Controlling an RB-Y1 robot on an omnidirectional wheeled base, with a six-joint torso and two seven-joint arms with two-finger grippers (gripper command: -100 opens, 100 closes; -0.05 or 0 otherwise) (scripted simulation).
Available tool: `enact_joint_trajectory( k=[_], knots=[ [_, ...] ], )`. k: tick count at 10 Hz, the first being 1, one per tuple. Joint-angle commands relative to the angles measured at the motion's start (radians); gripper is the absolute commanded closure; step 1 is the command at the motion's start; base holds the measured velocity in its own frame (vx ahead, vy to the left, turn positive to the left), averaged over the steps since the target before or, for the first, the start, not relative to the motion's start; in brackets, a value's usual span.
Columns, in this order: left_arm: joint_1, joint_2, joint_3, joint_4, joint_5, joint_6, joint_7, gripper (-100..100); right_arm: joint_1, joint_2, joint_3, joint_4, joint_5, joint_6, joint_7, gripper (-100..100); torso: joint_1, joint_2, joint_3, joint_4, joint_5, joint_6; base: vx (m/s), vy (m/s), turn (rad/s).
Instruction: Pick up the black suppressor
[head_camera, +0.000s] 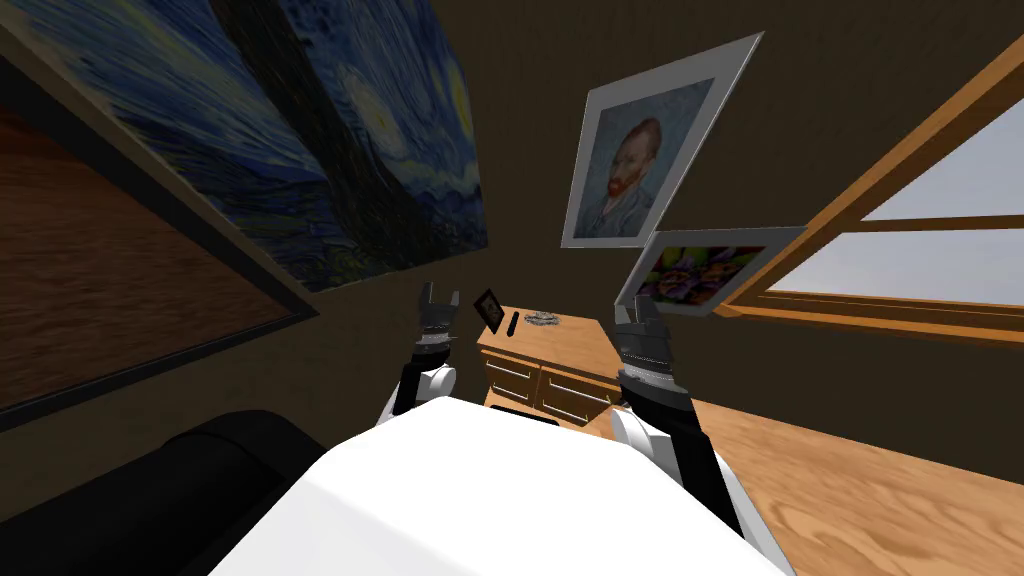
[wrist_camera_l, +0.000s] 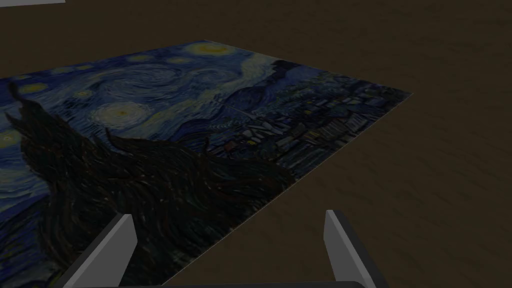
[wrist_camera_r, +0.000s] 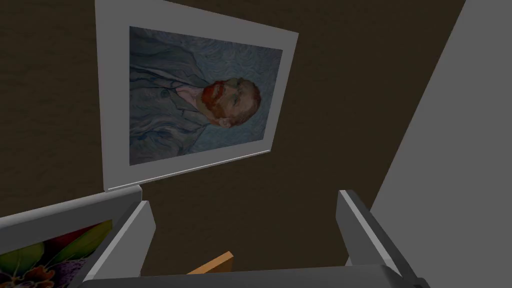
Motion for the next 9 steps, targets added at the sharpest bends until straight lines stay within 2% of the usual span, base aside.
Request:
enact_joint_trajectory(
  k=[1, 3, 6, 7, 9],
  knots=[
    [0.005, 0.042, 0.028, 0.021, 0.014, 0.043, 0.033, -100, 0.0, 0.0, 0.0, 0.0, 0.0, 0.0, 0.0, 0, 0.0, 0.0, 0.0, 0.0, 0.0, 0.0, -0.043, -0.07, -0.322],
    [0.011, 0.079, 0.058, 0.046, 0.03, 0.09, 0.069, -100, 0.0, 0.0, 0.0, 0.0, 0.0, 0.0, 0.0, 0, -0.006, 0.004, 0.002, 0.001, -0.001, 0.001, -0.078, -0.109, -0.27],
    [0.024, 0.147, 0.118, 0.104, 0.062, 0.175, 0.145, -100, 0.0, 0.0, 0.0, 0.0, 0.0, 0.0, 0.0, 0, -0.006, 0.005, 0.003, 0.001, -0.001, 0.0, -0.069, -0.096, -0.283],
    [0.024, 0.147, 0.118, 0.104, 0.062, 0.188, 0.145, -100, 0.0, 0.0, 0.0, 0.0, 0.0, 0.0, 0.0, 0, -0.005, 0.005, 0.003, 0.001, -0.001, 0.0, -0.048, -0.05, -0.096],
    [0.035, 0.199, 0.167, 0.156, 0.089, 0.252, 0.208, -100, 0.0, 0.0, 0.0, 0.0, 0.0, 0.0, 0.0, 0, -0.002, 0.004, 0.002, 0.001, -0.001, 0.0, -0.042, -0.055, -0.285]
  ],
)
